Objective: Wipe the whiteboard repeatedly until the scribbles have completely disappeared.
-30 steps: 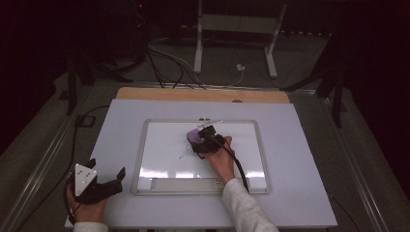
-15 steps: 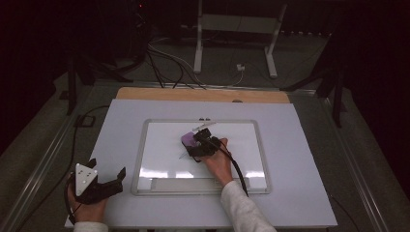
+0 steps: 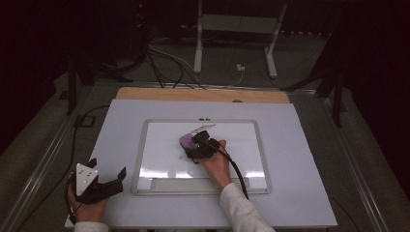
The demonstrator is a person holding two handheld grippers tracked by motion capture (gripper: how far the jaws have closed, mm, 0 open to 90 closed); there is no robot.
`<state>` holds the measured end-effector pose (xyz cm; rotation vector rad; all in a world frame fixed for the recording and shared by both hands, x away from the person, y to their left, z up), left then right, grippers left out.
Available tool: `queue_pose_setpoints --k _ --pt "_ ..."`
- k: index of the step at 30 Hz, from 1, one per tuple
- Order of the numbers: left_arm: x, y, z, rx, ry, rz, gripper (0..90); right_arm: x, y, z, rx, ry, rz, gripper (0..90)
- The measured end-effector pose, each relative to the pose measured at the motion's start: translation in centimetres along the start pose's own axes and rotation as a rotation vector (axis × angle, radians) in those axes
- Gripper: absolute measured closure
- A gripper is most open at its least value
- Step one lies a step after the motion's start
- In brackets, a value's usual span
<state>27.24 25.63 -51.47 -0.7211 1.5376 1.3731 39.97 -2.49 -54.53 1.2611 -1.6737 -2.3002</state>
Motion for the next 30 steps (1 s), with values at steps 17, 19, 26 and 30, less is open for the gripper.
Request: queue_pose_setpoints --k 17,19,26,30 --pt "0.0 0.0 0.0 0.002 0.002 0.001 0.6 0.1 0.3 -1.5 0.04 -0.049 -0.003 41.2" --pt "0.0 0.0 0.0 0.001 -0.001 0.001 0.6 0.2 0.2 -0.7 0.011 -0.025 0.0 41.2" --pt "0.0 0.0 0.0 0.001 -0.002 0.002 0.6 0.6 0.3 1.5 -0.059 0.06 0.012 41.2" --pt "0.0 0.0 0.1 -0.001 0.001 0.0 0.6 0.5 0.3 1.0 -0.023 0.051 0.008 41.2"
Point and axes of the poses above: each handheld gripper's, and its own axes: y roughly backward along the jaws, x roughly out of its underside, z roughly to its left, the point moved 6 cm from there along -y, roughly forward along the jaws, and after that the axes turned 4 degrees about z, right-handed, at the moved point
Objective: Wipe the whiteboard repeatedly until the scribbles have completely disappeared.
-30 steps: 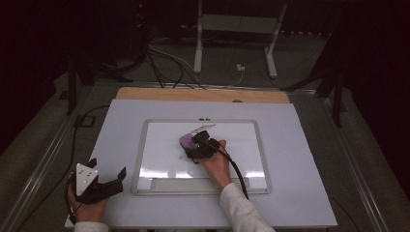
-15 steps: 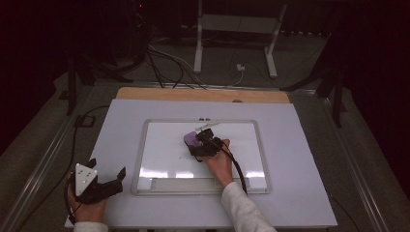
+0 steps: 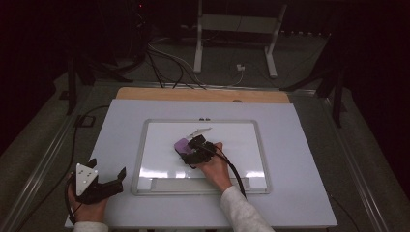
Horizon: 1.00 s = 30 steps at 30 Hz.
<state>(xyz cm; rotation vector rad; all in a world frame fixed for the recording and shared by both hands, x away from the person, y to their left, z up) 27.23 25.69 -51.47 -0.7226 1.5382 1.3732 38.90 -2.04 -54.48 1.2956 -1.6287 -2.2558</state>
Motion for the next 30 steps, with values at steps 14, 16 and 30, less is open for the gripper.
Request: queue_pose_setpoints --k 14,16,30 --pt "0.0 0.0 0.0 0.0 0.001 -0.002 0.6 0.1 0.0 1.4 0.001 0.027 0.004 41.3" --pt "0.0 0.0 0.0 0.0 0.003 0.0 0.6 0.0 0.0 0.3 0.036 -0.013 -0.004 41.2" --pt "0.0 0.0 0.0 0.001 0.0 -0.001 0.6 0.0 -0.3 2.2 -0.037 0.037 0.001 41.2"
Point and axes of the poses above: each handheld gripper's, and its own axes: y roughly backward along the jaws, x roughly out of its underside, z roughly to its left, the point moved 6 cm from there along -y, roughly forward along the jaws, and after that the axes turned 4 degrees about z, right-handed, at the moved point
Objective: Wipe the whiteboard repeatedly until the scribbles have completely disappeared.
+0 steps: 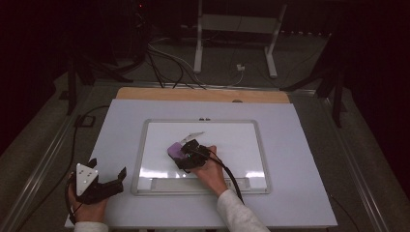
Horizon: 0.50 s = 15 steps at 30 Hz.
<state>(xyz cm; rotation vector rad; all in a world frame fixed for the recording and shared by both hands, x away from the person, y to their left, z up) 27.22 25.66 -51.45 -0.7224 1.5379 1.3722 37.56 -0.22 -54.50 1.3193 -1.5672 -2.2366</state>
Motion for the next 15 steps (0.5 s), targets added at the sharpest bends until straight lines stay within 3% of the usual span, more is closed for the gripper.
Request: queue_pose_setpoints --k 10,15 --pt "0.0 0.0 0.1 0.001 0.001 -0.001 0.6 0.5 1.1 -7.3 0.175 -0.228 -0.018 41.2" --pt "0.0 0.0 0.1 0.0 0.001 0.0 0.6 1.3 2.0 -9.8 0.223 -0.296 -0.022 41.2"
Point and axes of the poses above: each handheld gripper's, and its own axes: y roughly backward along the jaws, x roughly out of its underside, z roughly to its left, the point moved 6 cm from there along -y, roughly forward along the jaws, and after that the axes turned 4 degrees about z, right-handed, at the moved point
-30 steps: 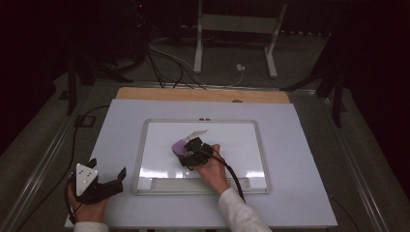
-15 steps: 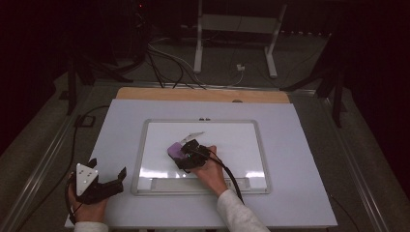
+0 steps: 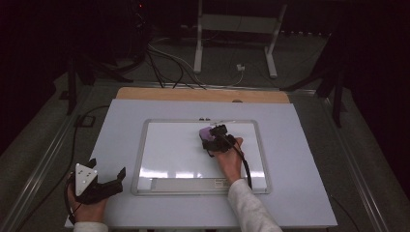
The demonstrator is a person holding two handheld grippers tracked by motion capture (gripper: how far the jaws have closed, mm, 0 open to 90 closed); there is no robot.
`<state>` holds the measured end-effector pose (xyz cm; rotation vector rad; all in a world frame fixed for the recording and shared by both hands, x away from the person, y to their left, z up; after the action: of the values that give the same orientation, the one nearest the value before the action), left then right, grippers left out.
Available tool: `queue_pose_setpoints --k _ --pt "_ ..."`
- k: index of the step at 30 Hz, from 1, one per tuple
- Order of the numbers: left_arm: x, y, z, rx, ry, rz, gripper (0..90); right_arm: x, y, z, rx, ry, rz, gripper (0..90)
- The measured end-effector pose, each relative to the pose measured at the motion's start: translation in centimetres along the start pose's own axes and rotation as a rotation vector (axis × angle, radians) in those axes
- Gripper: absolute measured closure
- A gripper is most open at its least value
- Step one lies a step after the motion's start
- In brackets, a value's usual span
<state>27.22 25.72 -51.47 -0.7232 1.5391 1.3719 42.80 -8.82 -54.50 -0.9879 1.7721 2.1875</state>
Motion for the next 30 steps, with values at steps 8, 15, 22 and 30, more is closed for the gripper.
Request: queue_pose_setpoints --k 8,15,22,30 --pt "0.0 0.0 0.0 -0.001 -0.001 0.001 0.6 0.4 0.6 -2.4 0.038 -0.062 0.003 41.2" --pt "0.0 0.0 0.0 0.0 0.0 0.002 0.6 1.1 1.3 -3.3 0.054 -0.086 0.016 41.2" --pt "0.0 -0.1 -0.1 0.0 -0.003 0.005 0.6 2.5 2.5 -3.9 0.052 -0.058 0.02 41.1" --pt "0.1 -0.1 -0.1 -0.001 -0.002 0.006 0.6 4.3 3.9 -3.4 0.037 0.051 0.017 41.0"
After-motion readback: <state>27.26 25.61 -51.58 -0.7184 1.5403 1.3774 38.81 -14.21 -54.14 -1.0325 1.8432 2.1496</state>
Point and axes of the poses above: each handheld gripper's, and its own axes: y roughly backward along the jaws, x roughly out of its underside, z roughly to its left, the point moved 6 cm from there along -y, roughly forward along the jaws, and after that the axes turned 4 degrees about z, right-handed, at the moved point
